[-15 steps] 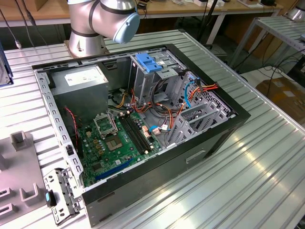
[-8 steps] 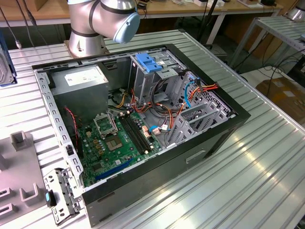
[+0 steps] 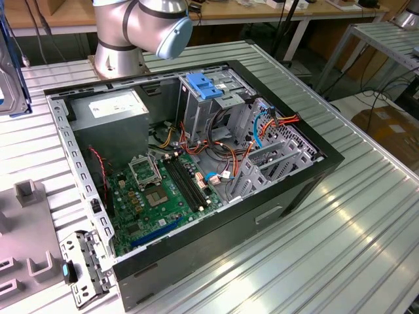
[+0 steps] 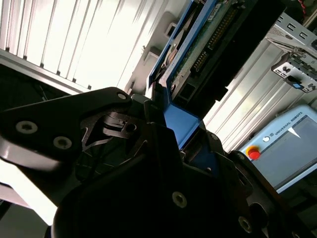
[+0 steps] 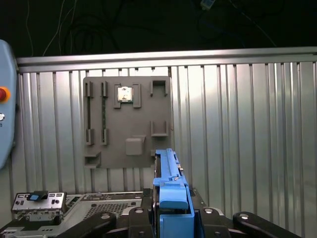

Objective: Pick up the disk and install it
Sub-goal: 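Pick up the disk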

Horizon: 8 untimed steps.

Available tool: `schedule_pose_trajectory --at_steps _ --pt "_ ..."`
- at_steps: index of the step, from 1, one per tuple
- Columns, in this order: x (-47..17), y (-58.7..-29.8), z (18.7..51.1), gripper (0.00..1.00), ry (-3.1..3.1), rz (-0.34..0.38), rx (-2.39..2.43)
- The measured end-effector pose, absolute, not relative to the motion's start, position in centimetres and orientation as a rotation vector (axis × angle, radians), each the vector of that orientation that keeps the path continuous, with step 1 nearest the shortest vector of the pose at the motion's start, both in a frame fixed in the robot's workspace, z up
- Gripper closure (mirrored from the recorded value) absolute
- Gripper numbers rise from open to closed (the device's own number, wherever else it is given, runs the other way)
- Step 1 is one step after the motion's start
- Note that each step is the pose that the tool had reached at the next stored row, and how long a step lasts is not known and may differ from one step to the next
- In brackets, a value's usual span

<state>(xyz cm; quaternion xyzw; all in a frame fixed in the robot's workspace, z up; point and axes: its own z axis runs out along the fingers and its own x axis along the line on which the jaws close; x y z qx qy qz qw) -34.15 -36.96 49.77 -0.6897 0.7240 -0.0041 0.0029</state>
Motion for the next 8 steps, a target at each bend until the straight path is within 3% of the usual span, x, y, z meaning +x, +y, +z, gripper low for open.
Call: schedule_pose_trajectory --at_steps 8 --pt "-33.44 -36.96 49.77 0.63 2.270 -0.013 -2.163"
